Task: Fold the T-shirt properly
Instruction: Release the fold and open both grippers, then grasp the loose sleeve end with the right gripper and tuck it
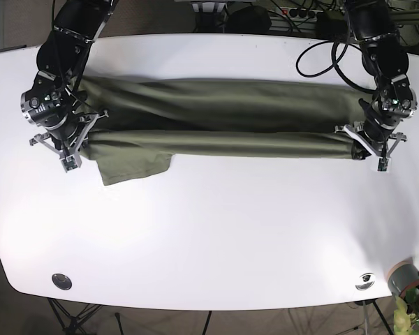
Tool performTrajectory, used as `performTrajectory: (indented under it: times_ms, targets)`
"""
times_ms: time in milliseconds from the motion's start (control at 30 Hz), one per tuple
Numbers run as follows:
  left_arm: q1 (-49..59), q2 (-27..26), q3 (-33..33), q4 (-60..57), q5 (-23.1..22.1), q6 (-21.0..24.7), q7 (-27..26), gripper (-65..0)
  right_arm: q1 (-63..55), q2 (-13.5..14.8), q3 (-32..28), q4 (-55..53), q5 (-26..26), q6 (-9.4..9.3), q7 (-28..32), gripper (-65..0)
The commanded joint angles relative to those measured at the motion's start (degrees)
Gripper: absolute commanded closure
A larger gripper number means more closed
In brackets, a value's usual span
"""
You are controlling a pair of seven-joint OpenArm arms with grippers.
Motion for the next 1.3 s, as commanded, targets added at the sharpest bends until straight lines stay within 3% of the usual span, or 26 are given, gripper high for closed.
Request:
performTrajectory:
  times_ms: [0,267,367,533,633,800,900,1067,1267]
  targets:
    - [0.4,-1.9,-0.5,1.5,0.0,0.4,-0.1,0.0,-0.5,0.4,0.1,1.3,0.5,-0.29,1.1,-2.4]
    - [2.1,-4.9,-0.4,-1.6,0.0,0.0,0.1,0.0,-4.4,0.4,0.1,1.3,0.5,-0.29,1.1,-2.7]
    - [2.4,-5.6,-0.1,-1.9,0.0,-0.3,0.1,-2.1,-5.9,0.4,0.1,1.3,0.5,-0.29,1.1,-8.1]
    - [3.7,-6.2,-0.4,-1.7,0.0,-1.8,2.8,-28.5,-7.8,0.5,0.4,1.8,0.5,-0.29,1.1,-33.1]
    - [3.7,-6.7,-0.5,-1.7,-0.3,-1.8,3.3,-39.2,-8.0,0.3,3.0,4.1,2.3,-0.29,1.1,-41.7]
    - [4.0,-6.8,-3.7,3.6,-0.7,-2.4,3.3,-39.6,-7.5,0.8,5.1,6.3,9.2,-0.29,-1.1,-43.8]
    - [4.1,-6.5,-7.1,7.8,-4.1,-5.7,3.3,-39.7,-4.8,0.9,6.2,7.0,10.4,-0.29,-3.0,-43.8]
    - [4.1,-6.5,-8.0,10.1,-9.0,-8.4,3.3,-39.7,0.1,0.5,5.6,5.6,6.2,-0.29,-5.2,-43.8]
    - [2.3,-6.4,-3.0,7.3,-7.2,-8.4,3.3,-39.7,6.8,0.4,1.1,-2.1,0.5,-0.29,-5.0,-43.8]
